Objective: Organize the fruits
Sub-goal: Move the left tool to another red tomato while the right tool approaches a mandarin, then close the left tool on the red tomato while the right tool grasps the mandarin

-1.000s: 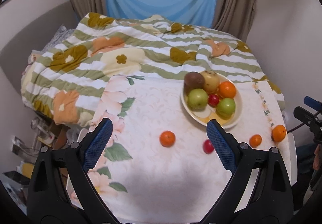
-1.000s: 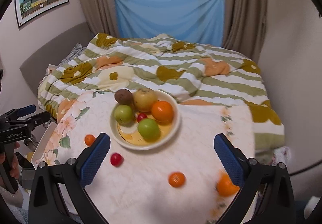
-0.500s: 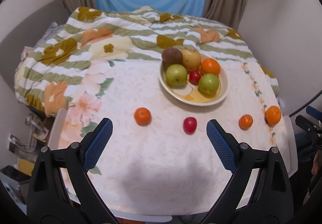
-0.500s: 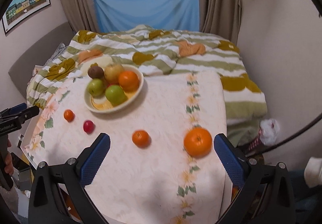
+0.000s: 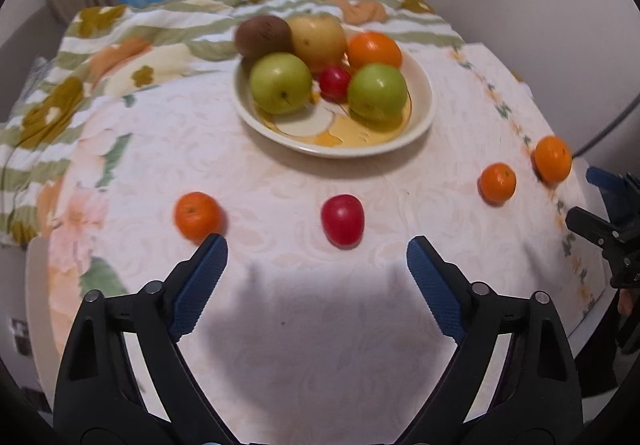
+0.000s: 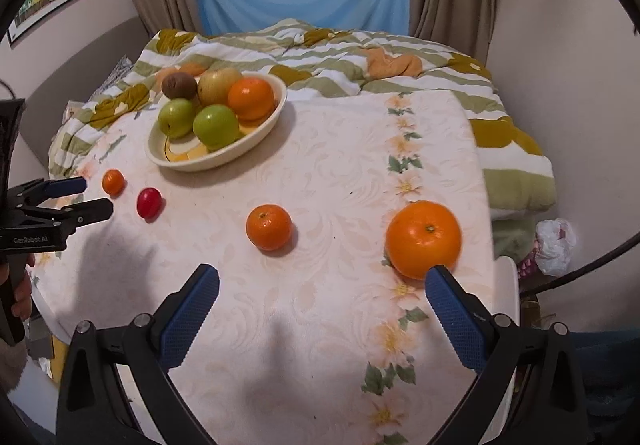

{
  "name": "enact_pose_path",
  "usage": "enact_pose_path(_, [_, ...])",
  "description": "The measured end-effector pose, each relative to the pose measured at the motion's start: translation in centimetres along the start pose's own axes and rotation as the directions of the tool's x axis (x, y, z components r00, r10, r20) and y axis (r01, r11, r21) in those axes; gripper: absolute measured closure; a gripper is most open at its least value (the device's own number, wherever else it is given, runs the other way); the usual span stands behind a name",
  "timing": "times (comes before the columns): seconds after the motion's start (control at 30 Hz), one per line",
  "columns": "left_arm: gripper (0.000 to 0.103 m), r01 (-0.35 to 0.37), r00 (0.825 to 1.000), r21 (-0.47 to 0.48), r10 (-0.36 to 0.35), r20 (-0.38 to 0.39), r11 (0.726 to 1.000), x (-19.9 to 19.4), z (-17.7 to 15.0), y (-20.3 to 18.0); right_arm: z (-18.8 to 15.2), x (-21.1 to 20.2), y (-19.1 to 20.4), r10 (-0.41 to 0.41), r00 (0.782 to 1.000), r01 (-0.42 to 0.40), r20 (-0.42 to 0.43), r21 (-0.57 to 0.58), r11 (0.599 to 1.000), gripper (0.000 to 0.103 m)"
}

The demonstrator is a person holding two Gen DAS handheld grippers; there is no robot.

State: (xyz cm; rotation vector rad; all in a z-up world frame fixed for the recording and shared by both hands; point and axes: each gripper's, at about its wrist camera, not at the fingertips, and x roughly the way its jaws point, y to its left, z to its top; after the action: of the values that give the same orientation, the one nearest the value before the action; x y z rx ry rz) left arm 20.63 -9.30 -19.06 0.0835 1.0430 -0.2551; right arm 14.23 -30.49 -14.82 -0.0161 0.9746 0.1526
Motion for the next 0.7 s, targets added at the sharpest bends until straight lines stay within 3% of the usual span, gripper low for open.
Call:
enact_pose_path(0.13, [0.018,0.043,0.998,0.018,-0.043,-0.037,0.999,2.1,0.4,-0.3,0.1,1.2,0.3,0.020,1.000,-0.019,-0.017,0.010,1.000,0.004])
enact_pose_path(0.2, [0.028,0.058,0.997,0.028,-0.057,-0.048,0.998,2.9,0.6,-0.5,0.1,1.9,0.5,0.016,0.999,-0.016,-0.031,0.006,1.000,0.006])
enact_pose_path(0.37, [0.033,0.085,0.994,0.037,-0.083,-0.065,0.996,4.3,1.0,-1.0,0.4,3.2,0.8,0.012,0.998,-0.013,-0.060,-0.006,1.000,0.006])
enact_pose_path(0.47, [0.053,0.103,0.992,0.033,-0.101,-0.078,0.994,4.8,1.2,-1.2,0.6,3.7,1.0,0.012,0.998,-0.013,-0.068,-0.015,1.000,0.006])
enact_pose_path(0.6, [0.067,0.101,0.993,0.036,-0.099,-0.070,0.994,5.2,1.2,-1.2,0.8,4.3,1.5,0.026,0.996,-0.029,-0.085,-0.029,0.999,0.018])
enact_pose_path(0.7, [0.067,0.111,0.991,0.029,-0.109,-0.071,0.993,5.0,1.2,-0.7,0.9,4.8,1.8,0.055,0.994,-0.058,-0.099,-0.026,0.998,0.027])
